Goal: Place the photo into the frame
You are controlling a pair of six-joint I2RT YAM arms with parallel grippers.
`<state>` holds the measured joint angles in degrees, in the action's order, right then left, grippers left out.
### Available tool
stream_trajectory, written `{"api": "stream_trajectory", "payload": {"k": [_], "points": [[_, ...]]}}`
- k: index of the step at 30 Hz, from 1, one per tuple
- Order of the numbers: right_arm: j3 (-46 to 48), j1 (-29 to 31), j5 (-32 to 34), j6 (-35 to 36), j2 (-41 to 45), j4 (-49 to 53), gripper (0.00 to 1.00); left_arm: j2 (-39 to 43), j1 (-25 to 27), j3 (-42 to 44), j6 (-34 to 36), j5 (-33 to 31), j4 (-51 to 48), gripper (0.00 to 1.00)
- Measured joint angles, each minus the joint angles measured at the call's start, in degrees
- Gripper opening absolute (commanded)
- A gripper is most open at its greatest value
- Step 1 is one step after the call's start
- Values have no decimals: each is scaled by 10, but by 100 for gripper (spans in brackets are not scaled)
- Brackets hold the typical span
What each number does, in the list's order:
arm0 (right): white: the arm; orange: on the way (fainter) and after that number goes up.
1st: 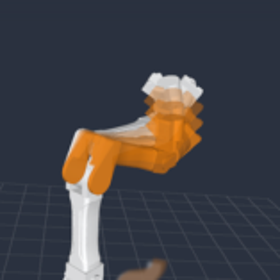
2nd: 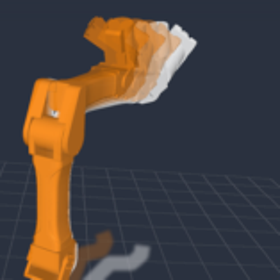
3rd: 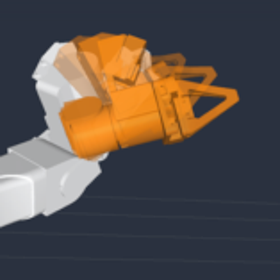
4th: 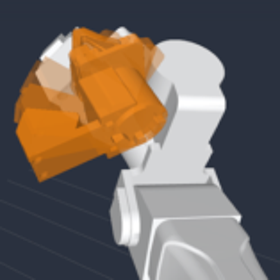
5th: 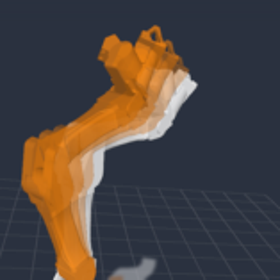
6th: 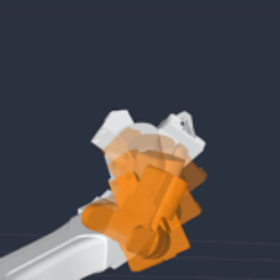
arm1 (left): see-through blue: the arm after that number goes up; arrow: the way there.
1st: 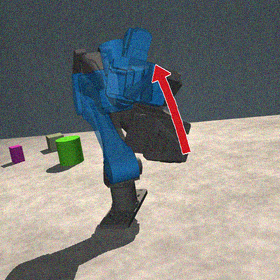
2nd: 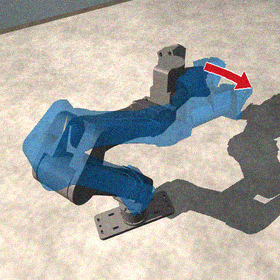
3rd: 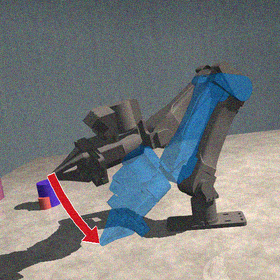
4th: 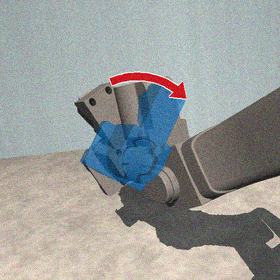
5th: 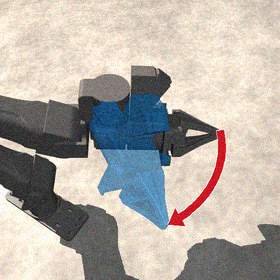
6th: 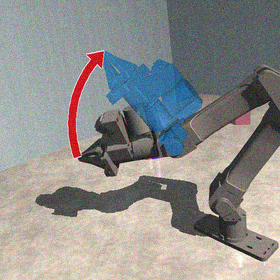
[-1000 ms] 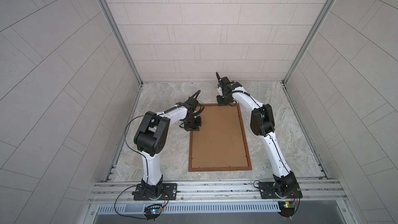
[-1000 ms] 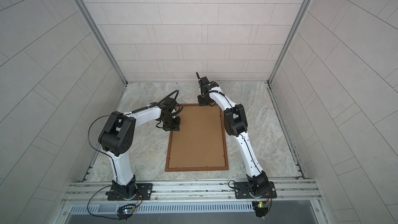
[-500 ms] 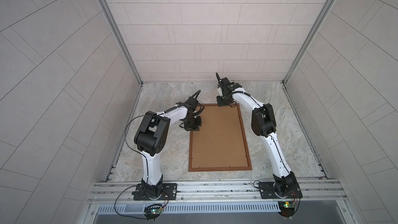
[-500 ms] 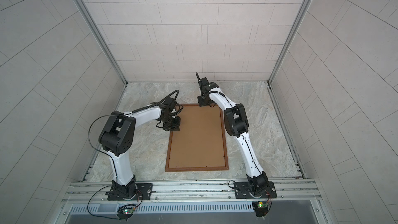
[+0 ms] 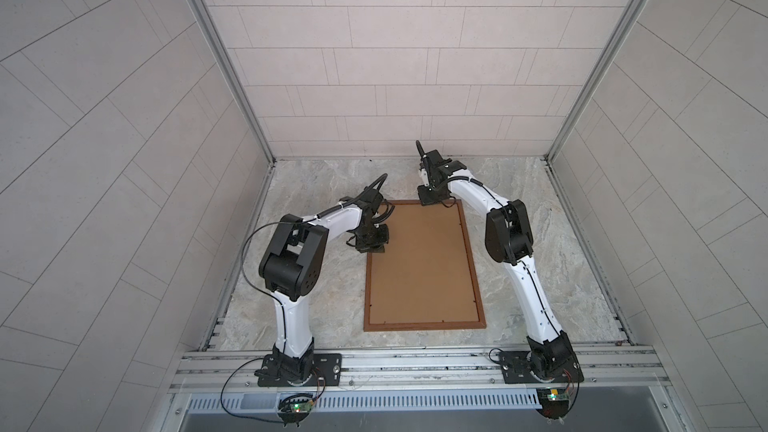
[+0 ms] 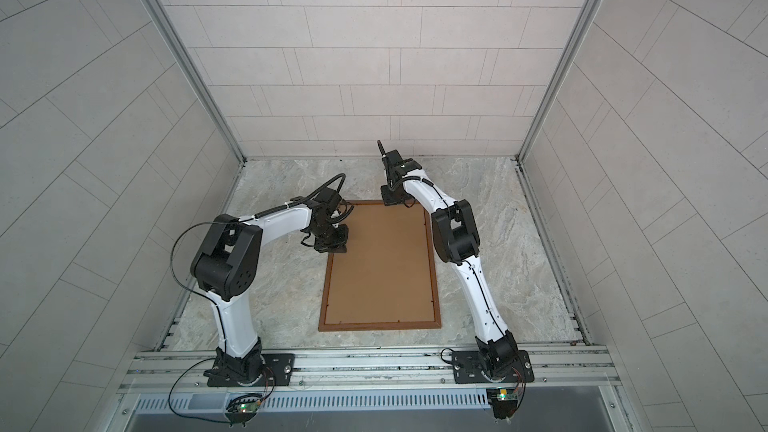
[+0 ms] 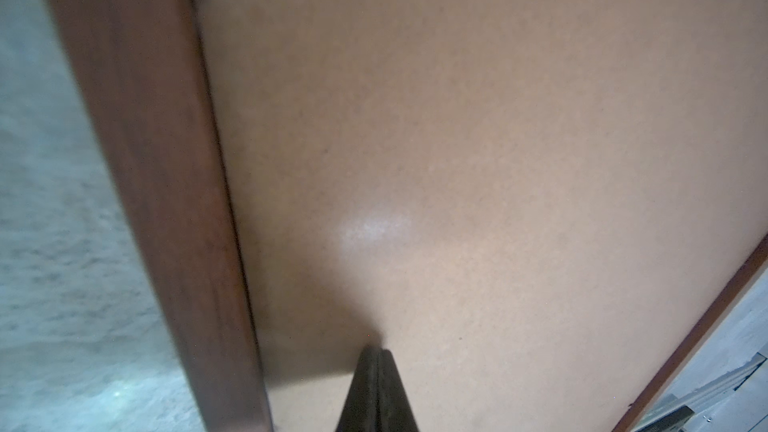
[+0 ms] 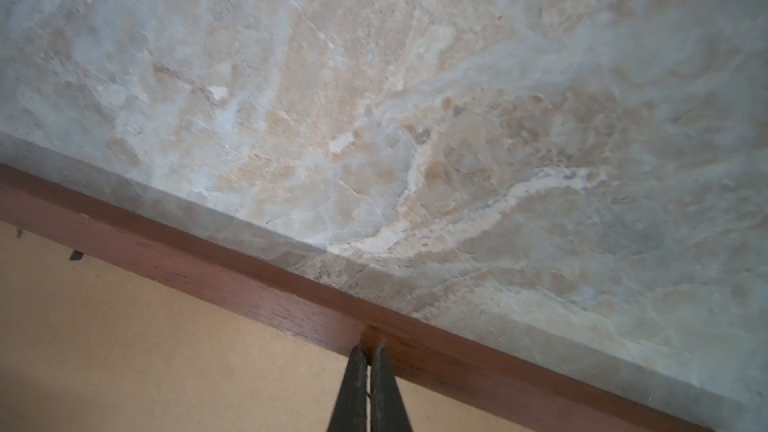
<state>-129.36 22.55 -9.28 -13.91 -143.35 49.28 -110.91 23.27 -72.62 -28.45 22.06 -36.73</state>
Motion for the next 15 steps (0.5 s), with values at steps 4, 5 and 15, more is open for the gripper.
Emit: {"api": "stream_trajectory", "payload": {"k": [4,5,15], "points": [[-1,1,2,0,0,1,0,0,0,0,0,0,0,0],[-1,1,3,0,0,1,0,0,0,0,0,0,0,0],[0,3,4,0,0,18,0,-1,0,-2,4,0,-3,0]]}}
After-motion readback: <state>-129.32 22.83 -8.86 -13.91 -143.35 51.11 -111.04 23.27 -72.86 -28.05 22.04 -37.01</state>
